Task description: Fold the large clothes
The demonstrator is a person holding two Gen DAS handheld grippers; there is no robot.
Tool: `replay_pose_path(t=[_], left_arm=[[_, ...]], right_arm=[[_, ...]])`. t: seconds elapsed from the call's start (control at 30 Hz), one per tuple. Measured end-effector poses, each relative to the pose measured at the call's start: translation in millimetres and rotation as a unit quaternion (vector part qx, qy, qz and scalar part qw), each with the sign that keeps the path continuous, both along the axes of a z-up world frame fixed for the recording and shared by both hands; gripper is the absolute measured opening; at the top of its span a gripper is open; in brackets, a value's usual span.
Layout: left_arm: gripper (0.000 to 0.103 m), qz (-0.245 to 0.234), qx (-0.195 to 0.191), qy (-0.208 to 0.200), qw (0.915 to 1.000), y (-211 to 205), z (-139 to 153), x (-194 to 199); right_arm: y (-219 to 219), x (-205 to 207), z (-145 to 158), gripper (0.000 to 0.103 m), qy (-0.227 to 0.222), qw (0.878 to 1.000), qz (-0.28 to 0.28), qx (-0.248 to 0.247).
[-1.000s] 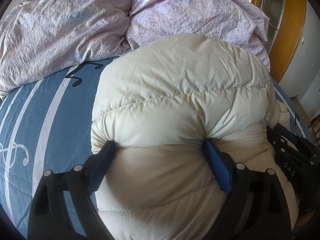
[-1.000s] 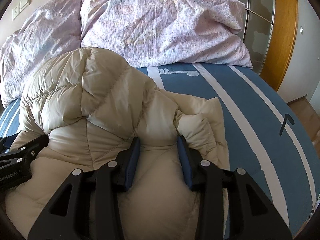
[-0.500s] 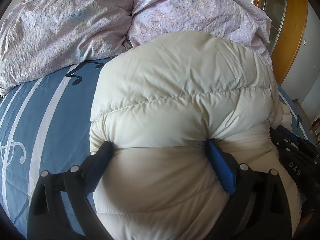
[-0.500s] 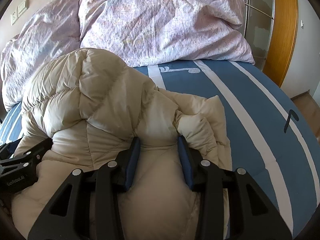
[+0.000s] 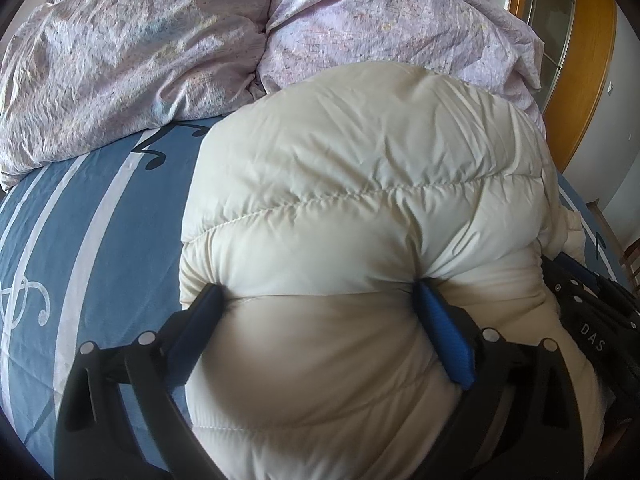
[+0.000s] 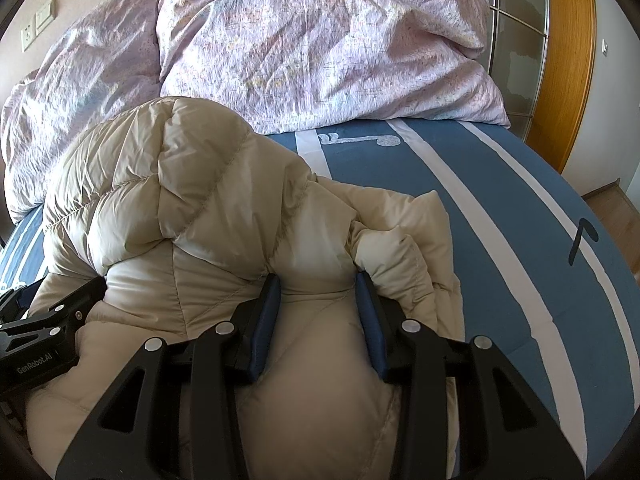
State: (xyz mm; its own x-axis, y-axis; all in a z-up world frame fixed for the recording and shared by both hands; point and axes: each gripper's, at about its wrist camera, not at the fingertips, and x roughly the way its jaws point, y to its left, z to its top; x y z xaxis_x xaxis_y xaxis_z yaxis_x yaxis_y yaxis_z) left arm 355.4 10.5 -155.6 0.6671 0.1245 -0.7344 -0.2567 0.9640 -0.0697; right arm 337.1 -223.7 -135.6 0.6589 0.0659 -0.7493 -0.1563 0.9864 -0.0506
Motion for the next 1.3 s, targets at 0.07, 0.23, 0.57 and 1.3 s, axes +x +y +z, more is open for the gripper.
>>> replay_pose_path(t=[0.07,0.23,0.57,1.3], left_arm=[[0.096,0.000,0.000,0.000,1.0000,0.0,-0.2,-0.1],[0.096,0.000,0.000,0.000,1.0000,-0.1,-0.7,-0.1],[0.097,0.000,0.000,0.000,1.0000,0.0,-1.1,-0.3],[0.100,0.008,0.013,0.019,0.9997,-0.8,-2.1,5.7]], right_arm=[[0.0,-0.1,0.0,0.040,0.000,1.000,0.000,0.000],[0.0,-0.1,0.1,0.040,0.000,1.000,0.000,0.000],[-0.2,0.1,0.1,0.040,0.000,1.000,0.000,0.000],[-1.4,8.4,1.5,0.040,0.032,0.999,-0.003,0.009]])
